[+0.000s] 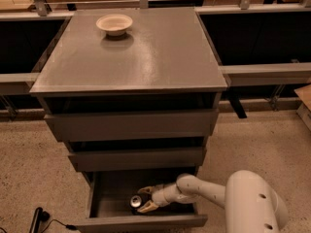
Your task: Pick pepsi can from bottom drawer and place on counter
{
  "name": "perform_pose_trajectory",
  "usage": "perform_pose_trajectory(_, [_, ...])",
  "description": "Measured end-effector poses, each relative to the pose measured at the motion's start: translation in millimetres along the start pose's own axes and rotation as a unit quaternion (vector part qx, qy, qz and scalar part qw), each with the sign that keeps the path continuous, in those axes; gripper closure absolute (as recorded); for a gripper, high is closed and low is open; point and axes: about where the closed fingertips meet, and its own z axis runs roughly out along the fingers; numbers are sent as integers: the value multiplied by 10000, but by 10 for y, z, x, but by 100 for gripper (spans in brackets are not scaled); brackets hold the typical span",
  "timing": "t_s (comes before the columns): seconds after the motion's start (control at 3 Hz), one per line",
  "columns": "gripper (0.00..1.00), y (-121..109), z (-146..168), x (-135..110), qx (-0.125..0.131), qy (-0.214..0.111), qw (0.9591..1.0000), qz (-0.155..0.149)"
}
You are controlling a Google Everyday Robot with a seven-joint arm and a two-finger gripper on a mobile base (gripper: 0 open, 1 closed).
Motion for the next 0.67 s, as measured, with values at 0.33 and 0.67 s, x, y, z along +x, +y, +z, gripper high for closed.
perform_pose_trajectory(0.33, [43, -9, 52, 7, -101, -19, 9999, -23])
perform_pose_trajectory(0.67, [43, -11, 125, -2, -227, -48, 9997, -45])
